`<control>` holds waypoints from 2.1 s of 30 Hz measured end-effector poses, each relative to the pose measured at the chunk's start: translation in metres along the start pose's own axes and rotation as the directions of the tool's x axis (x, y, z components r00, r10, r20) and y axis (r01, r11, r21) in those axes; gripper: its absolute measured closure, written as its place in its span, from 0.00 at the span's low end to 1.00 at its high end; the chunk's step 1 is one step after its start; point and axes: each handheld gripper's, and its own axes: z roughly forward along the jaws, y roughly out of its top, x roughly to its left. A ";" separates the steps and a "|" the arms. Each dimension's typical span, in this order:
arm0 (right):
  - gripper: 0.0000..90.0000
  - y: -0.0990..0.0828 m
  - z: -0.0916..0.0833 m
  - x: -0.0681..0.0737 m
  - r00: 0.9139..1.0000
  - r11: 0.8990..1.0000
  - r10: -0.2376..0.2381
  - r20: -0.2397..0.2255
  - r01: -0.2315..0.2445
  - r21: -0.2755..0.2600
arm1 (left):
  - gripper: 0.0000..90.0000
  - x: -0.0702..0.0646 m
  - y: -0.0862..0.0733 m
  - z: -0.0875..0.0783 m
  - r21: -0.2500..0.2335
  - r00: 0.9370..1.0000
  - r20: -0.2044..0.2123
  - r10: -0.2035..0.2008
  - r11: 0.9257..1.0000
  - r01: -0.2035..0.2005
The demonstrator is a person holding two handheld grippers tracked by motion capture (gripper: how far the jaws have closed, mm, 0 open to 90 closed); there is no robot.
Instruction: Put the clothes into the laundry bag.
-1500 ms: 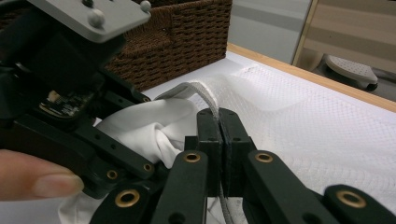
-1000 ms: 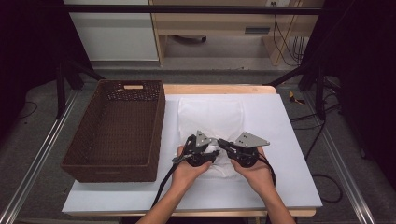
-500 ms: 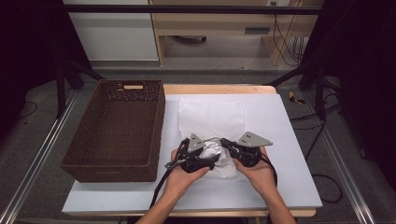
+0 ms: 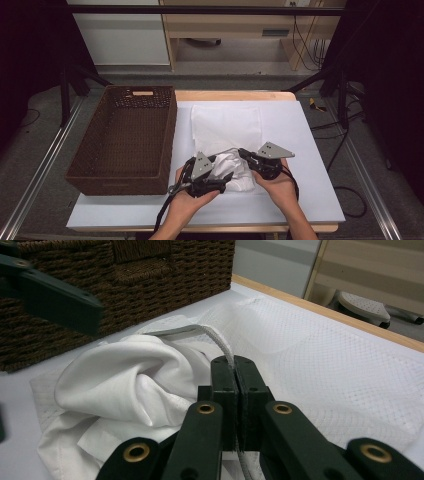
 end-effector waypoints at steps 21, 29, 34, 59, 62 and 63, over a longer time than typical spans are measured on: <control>0.99 -0.001 -0.002 0.005 1.000 1.000 -0.016 0.008 0.016 0.003 | 0.56 -0.002 -0.018 -0.027 0.036 0.998 0.048 -0.042 0.999 0.041; 0.99 -0.001 -0.005 0.004 1.000 1.000 -0.012 0.011 0.012 -0.007 | 0.82 -0.003 -0.020 -0.027 0.082 0.997 0.074 -0.031 0.996 0.025; 0.99 -0.001 -0.006 0.005 1.000 1.000 -0.015 0.012 0.015 -0.008 | 0.93 -0.001 -0.024 -0.027 0.111 0.996 0.079 -0.039 0.993 0.030; 0.99 0.001 -0.005 0.007 1.000 1.000 -0.024 0.005 0.024 -0.016 | 1.00 -0.006 -0.049 0.001 0.282 0.992 0.119 -0.042 0.960 0.007; 0.99 0.001 -0.005 0.007 1.000 1.000 -0.020 0.004 0.020 -0.018 | 1.00 -0.001 -0.047 0.004 0.284 0.993 0.107 -0.041 0.959 0.009; 0.99 0.001 -0.004 0.008 1.000 1.000 -0.022 0.004 0.022 -0.017 | 1.00 0.001 -0.046 0.005 0.282 0.993 0.105 -0.048 0.959 0.017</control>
